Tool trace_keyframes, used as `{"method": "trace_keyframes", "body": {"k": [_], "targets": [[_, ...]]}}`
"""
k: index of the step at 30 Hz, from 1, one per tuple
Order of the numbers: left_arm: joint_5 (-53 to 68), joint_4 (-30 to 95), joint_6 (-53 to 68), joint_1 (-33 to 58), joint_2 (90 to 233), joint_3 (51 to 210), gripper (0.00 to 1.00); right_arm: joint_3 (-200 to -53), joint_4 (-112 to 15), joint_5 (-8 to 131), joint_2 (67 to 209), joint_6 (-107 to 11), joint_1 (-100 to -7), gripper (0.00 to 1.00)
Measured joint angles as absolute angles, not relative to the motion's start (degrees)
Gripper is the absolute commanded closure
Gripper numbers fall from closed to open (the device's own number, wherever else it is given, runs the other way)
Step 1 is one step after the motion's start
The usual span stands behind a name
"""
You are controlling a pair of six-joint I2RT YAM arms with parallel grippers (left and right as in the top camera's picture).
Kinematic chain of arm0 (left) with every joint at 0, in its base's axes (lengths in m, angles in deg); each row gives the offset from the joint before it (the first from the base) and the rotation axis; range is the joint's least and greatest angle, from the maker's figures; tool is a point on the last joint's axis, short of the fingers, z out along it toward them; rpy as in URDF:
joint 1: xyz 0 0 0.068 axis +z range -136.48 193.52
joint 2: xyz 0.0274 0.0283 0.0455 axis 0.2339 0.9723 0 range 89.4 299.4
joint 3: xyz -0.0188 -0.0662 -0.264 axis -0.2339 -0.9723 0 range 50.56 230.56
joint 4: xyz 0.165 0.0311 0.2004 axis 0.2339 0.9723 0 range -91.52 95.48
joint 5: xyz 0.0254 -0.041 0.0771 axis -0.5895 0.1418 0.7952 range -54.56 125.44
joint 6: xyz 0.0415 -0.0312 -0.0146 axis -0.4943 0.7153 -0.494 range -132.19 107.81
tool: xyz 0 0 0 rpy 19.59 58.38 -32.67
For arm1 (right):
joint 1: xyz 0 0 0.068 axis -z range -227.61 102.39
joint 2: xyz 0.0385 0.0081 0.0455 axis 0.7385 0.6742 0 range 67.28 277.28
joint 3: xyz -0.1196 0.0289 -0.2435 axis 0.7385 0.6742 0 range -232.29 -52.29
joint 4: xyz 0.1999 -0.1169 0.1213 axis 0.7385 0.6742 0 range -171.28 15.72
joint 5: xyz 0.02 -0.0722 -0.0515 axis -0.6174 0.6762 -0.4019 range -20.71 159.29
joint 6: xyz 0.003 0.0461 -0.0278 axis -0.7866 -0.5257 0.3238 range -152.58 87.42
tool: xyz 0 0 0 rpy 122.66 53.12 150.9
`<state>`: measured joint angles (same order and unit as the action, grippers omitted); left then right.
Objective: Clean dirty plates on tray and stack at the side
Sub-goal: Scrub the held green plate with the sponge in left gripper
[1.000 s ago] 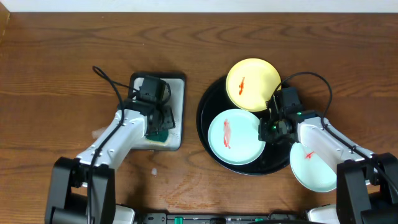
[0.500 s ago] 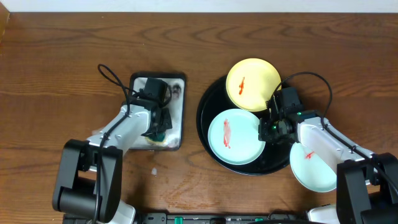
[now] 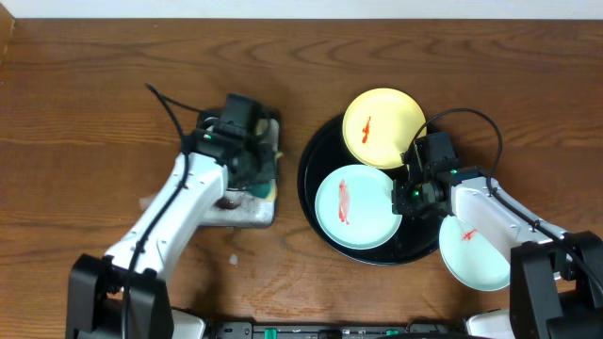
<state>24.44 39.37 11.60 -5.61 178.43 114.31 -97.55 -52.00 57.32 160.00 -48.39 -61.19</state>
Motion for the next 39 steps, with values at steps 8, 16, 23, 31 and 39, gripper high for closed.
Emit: {"method": "trace_keyframes", "body": {"k": [8,16,23,31,39], "targets": [[20.24,31.85,19.47,-18.20,180.62,114.41,0.93,-97.55,-52.00,57.39,160.00,-50.16,-61.19,0.99],[17.36,20.53,27.69,-25.48,190.85,114.41,0.92,-97.55,-52.03,57.36,160.00,-51.52,-61.19,0.99],[12.96,14.27,31.73,-27.93,198.63,114.85,0.92,-97.55,-52.03,57.34,159.98,-51.65,-61.19,0.99],[23.37,30.89,31.52,-27.86,198.94,119.90,0.93,-97.55,-52.00,57.36,160.00,-51.65,-61.19,0.99],[33.64,34.78,29.99,-27.97,198.87,121.34,0.93,-97.51,-51.81,55.59,160.00,-52.15,-62.22,0.99]]}}
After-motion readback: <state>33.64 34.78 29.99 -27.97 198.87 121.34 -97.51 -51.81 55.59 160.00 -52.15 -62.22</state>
